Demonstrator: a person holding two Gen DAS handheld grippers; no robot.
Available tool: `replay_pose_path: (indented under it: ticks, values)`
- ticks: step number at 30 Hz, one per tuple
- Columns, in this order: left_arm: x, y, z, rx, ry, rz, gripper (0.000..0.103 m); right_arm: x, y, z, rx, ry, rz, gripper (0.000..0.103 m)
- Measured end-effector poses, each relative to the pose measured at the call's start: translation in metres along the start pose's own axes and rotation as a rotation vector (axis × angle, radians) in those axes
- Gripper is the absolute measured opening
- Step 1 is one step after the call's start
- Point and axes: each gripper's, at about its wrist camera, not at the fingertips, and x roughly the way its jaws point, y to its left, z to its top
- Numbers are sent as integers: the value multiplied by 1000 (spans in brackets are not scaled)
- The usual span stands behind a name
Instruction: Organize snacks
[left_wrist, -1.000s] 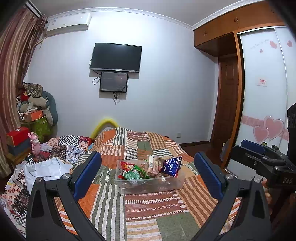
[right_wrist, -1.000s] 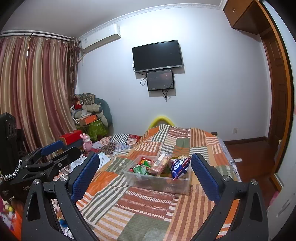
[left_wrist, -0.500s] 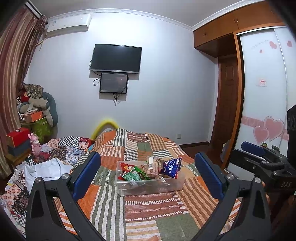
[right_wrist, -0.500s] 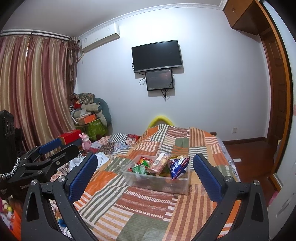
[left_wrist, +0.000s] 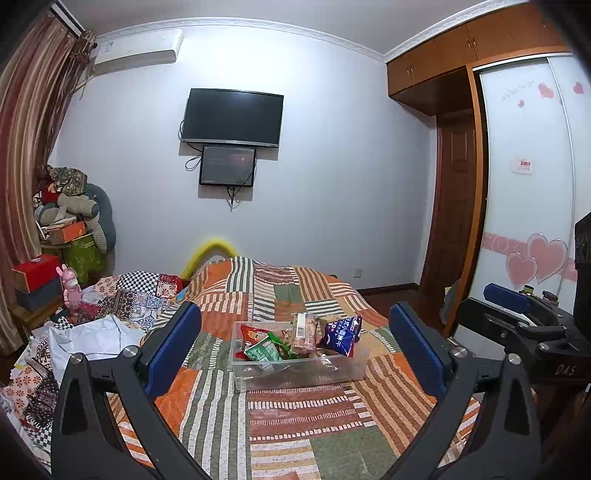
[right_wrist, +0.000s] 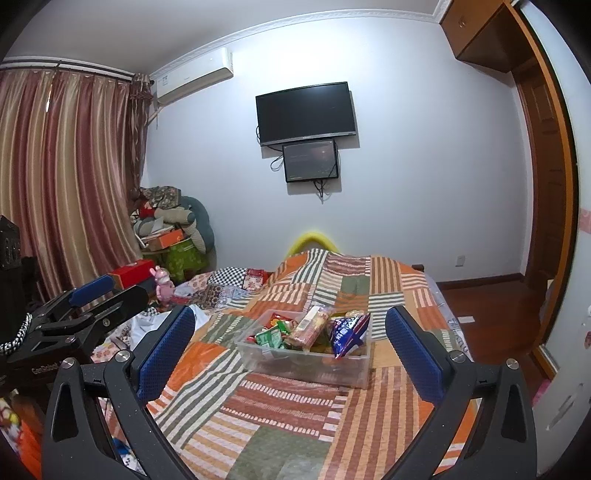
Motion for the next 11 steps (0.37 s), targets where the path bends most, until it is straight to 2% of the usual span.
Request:
replay_pose_path:
  ticks: [11]
  values:
    - [3,2,1,-11,8,3,103,0,-3,-1,10,0,2,103]
